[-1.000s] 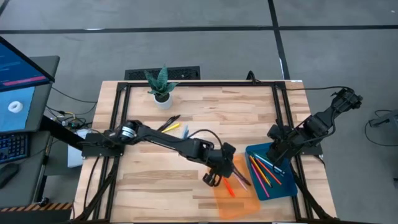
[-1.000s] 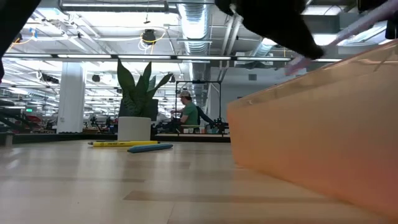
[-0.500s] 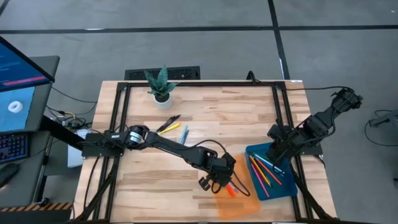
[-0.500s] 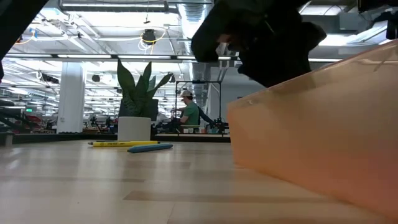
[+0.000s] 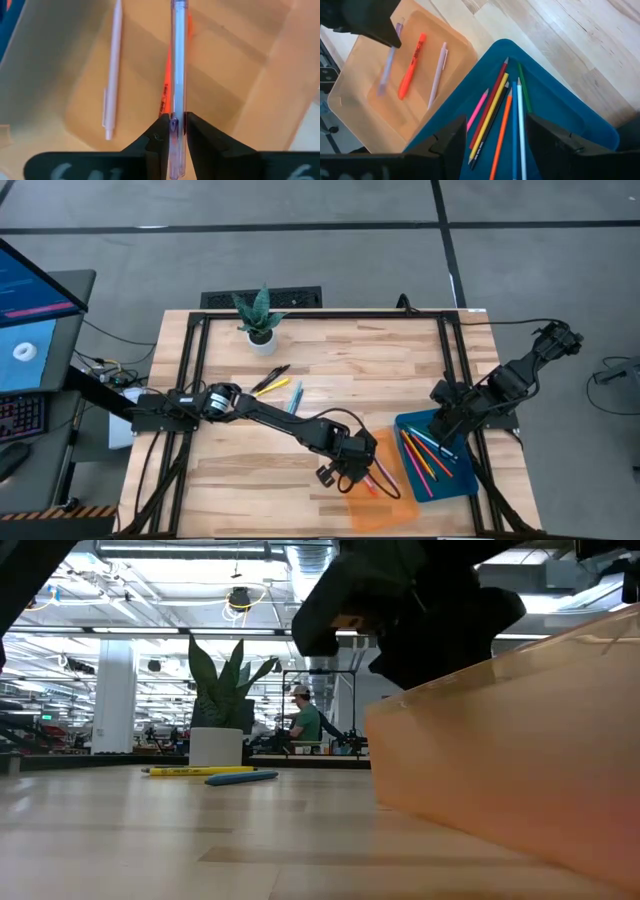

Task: Sort pens & pencils
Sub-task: Put the purple pen into the orange bin, then put the light blue pen into the orange bin

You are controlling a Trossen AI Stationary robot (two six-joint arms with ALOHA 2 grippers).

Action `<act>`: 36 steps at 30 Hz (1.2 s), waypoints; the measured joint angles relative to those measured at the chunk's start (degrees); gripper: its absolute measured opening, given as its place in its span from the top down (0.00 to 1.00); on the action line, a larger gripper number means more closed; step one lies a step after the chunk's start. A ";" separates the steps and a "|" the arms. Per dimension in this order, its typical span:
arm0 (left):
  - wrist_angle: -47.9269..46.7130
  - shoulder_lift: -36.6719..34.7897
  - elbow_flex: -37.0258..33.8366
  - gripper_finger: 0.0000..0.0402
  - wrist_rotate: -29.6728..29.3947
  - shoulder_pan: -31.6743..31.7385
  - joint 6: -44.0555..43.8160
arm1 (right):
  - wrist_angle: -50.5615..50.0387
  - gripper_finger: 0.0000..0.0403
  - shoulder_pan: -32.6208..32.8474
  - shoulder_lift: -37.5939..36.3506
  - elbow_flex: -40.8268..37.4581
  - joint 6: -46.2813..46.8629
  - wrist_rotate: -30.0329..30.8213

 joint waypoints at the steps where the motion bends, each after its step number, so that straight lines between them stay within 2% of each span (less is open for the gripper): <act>1: 0.06 0.00 0.00 0.85 -0.34 0.00 -0.26 | 0.00 0.45 0.00 0.00 0.00 0.00 -0.02; 7: 1.88 0.00 0.00 0.77 -1.71 0.02 -3.12 | 0.00 0.45 0.00 0.00 0.00 0.01 0.00; 14: 4.20 0.00 0.19 0.63 -2.01 -0.04 -9.23 | 0.00 0.45 0.00 0.00 0.00 -0.42 0.00; 19: 2.68 -0.04 4.32 0.56 -3.20 -0.03 -14.51 | 0.02 0.45 0.00 0.00 0.00 -0.44 0.00; 29: -1.83 -0.04 13.80 0.53 -14.37 0.01 -30.09 | 0.02 0.45 0.00 0.00 0.00 -0.43 0.02; 36: -4.21 -0.28 19.11 0.53 -15.35 -0.02 -43.85 | 0.03 0.45 0.00 -0.01 0.00 -0.46 0.04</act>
